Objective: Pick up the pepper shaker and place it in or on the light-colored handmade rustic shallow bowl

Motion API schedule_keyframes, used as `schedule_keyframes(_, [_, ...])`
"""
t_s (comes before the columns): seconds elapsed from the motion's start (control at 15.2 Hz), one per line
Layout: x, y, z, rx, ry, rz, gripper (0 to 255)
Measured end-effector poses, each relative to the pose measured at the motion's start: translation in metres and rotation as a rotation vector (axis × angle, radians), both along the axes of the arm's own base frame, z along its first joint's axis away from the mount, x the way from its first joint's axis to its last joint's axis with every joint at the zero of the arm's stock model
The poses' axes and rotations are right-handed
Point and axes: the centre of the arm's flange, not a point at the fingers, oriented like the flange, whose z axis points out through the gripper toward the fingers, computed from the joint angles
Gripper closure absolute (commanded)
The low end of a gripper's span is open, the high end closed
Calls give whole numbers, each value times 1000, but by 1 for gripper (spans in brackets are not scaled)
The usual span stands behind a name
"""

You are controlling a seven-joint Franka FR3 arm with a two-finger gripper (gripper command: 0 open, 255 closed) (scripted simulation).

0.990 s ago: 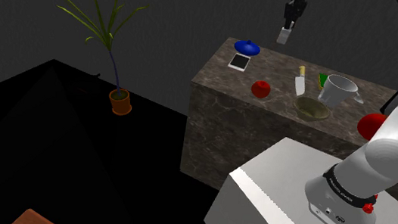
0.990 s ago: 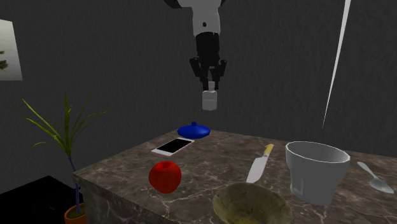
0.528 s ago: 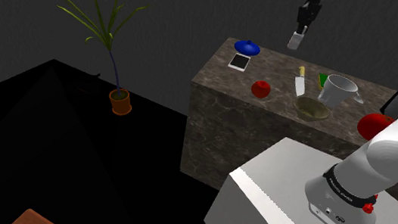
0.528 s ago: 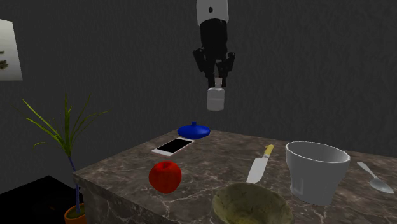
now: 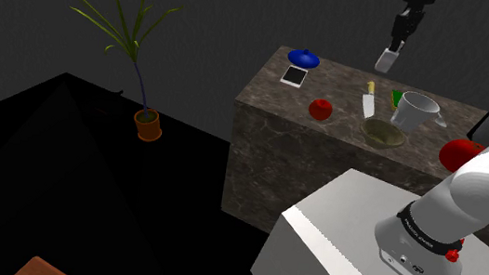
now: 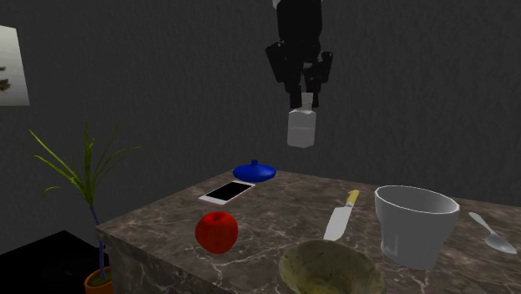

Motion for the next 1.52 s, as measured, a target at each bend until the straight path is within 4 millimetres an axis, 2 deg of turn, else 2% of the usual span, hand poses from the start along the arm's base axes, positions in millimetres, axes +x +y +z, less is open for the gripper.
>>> schedule_keyframes(0.4, [-76,25,10,0,0,0,255])
schedule_keyframes(0.53, [-95,29,10,0,0,0,255])
schedule_keyframes(0.79, [-104,32,-10,0,1,0,255])
schedule_keyframes(1.52, [-103,32,-67,0,1,0,255])
